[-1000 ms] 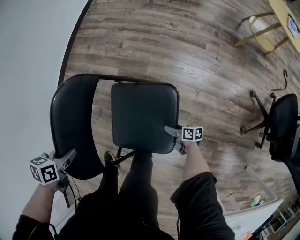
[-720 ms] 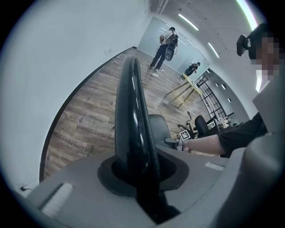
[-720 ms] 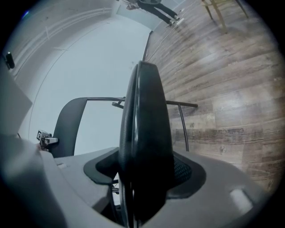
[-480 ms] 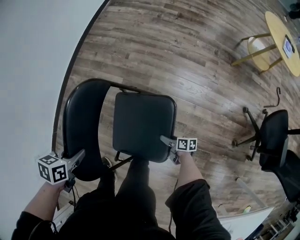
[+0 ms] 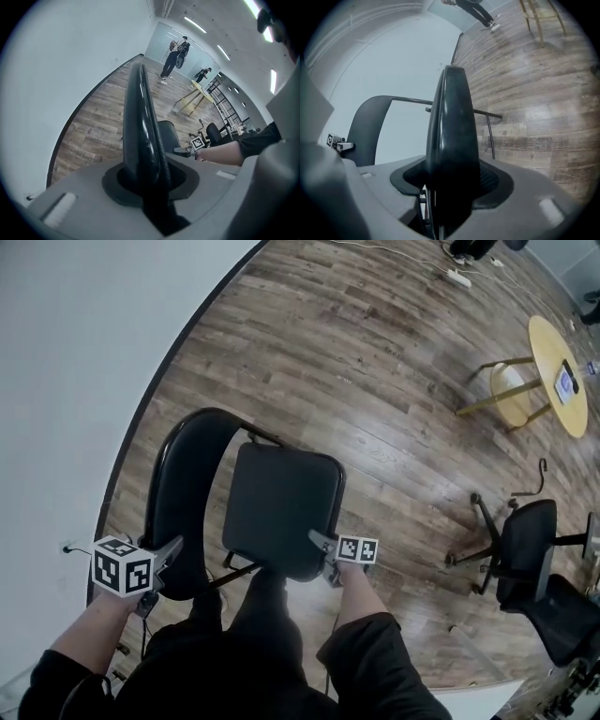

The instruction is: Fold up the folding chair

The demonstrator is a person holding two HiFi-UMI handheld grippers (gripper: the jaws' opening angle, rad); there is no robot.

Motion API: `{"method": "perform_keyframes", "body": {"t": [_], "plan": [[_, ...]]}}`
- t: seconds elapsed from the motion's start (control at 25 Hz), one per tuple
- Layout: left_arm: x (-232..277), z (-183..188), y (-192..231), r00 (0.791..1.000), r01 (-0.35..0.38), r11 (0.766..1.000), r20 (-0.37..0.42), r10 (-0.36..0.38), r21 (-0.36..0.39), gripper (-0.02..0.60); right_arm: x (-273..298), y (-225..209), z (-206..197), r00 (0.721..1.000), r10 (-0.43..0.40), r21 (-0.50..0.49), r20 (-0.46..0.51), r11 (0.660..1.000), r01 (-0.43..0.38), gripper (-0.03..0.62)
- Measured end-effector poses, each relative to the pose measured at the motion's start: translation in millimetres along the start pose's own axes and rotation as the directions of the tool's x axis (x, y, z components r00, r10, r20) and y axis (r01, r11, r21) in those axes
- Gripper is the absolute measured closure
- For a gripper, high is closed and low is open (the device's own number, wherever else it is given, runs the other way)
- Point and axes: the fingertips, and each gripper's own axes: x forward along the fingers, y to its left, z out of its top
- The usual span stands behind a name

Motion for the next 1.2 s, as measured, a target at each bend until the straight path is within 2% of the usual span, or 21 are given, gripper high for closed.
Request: {"method": "perform_keyframes", "body": {"t": [0.68,0.92,1.2], "plan": [[-15.9,11.2,-18.9,0.999,-0.038,0.999,0.021,0.039,-0.028,0.500,1.4,73.1,2.6,1.000,-0.024,-0.015,-0.017,1.000,0.024,0.364],[-17.8,15.1,-29.9,1.000,-0.014,1.000,0.023,0.015,-0.027,0.489,7.2,98.4,3.6,0.998,-0.058,-0.020,-0.026,0.998,0.058,0.372],[-27.4,21.0,-33.7,0.998,-0.067,0.998,0.019,0.067,0.010,0.489,12.2,122.5,2.1,0.991,-0.124,-0.031,-0.042,0.992,0.123,0.375]]}}
